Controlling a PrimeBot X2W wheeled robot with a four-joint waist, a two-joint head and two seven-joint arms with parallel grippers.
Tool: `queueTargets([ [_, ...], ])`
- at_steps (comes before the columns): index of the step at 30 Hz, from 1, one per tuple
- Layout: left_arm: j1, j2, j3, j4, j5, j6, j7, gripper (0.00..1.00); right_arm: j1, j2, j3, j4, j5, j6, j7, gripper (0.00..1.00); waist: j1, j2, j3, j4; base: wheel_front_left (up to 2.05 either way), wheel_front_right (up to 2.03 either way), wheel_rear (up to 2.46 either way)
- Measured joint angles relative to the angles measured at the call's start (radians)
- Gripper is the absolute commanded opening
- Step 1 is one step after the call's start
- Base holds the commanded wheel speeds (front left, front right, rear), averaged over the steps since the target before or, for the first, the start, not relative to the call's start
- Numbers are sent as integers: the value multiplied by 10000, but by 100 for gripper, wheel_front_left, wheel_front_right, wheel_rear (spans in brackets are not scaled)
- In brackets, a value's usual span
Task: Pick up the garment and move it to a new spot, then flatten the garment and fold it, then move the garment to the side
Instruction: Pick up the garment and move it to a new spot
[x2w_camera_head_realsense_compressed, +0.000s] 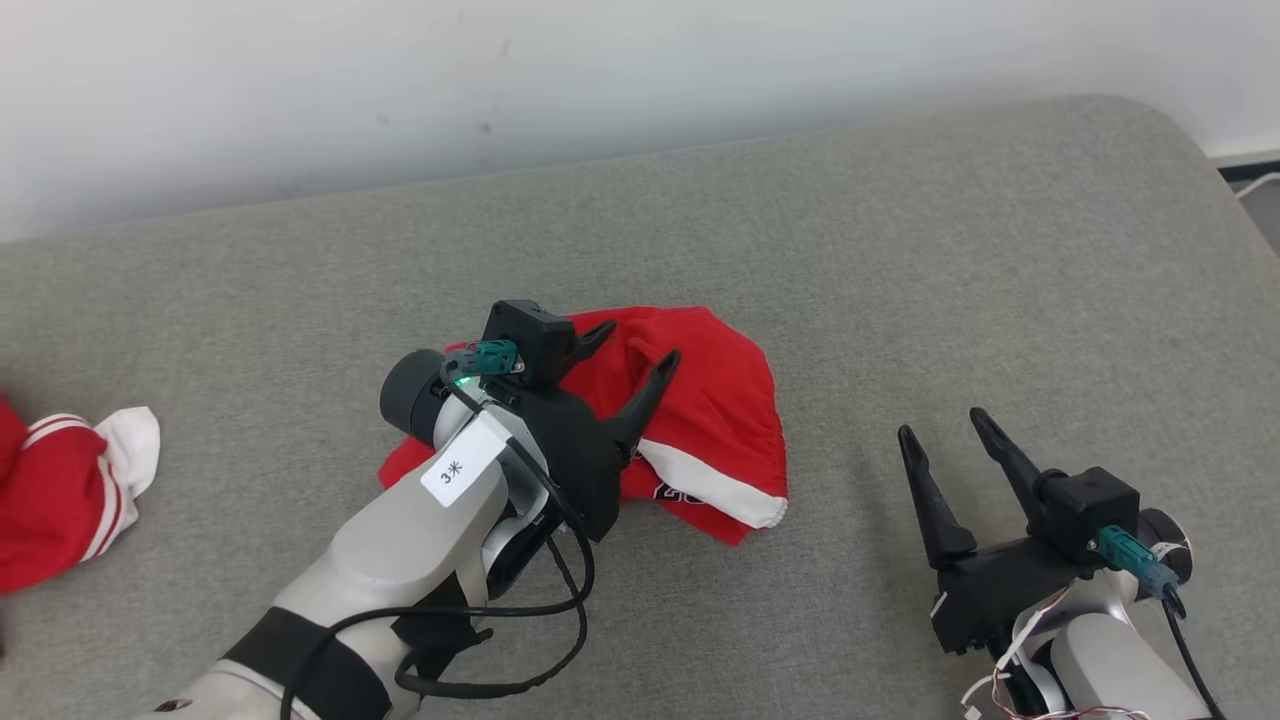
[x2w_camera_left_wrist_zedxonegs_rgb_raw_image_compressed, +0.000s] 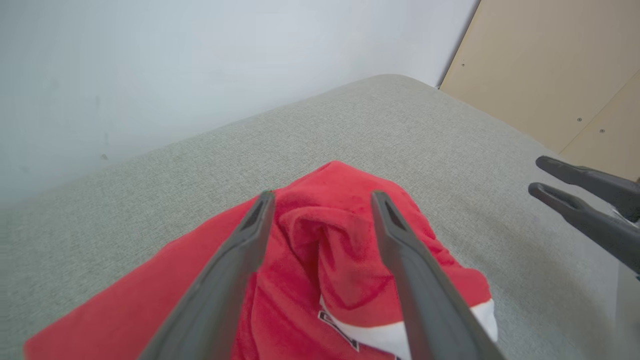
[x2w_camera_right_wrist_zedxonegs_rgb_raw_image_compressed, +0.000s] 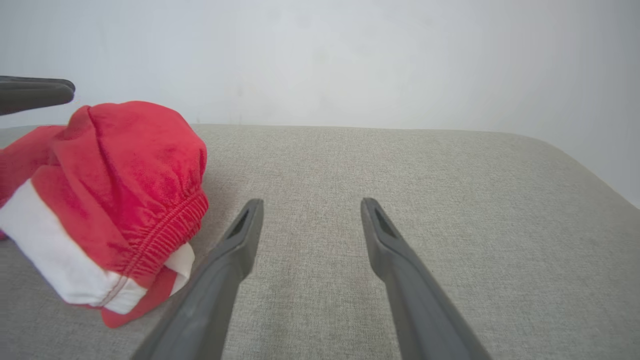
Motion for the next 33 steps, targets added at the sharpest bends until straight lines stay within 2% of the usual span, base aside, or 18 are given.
queueTargets([
  [6,70,-36,82,-309,-73,0,-443,100,363,63,-15,69,316,322,-2,100,0,0,-226,327,0,0,0],
  [10,411,-71,278,-635,-130,25,-623,100,608,92,35,109,663,656,12,100,-1,0,-346,582,0,0,0],
  [17,1110,8,575,-1039,-224,334,-754,100,899,90,174,209,972,913,209,100,0,-1,-544,995,0,0,0],
  [23,1679,552,918,-1473,-224,750,-807,100,1025,84,318,215,1289,1041,408,100,0,-1,-694,1294,0,0,0],
  [28,2514,1266,1206,-2100,-221,1158,-821,100,1096,96,477,199,1486,1129,608,100,-1,-1,-829,1421,0,0,0],
  [33,3158,1639,1484,-2780,-196,1467,-821,100,1407,58,483,178,1576,1168,686,100,-1,-1,-895,1538,0,0,0],
])
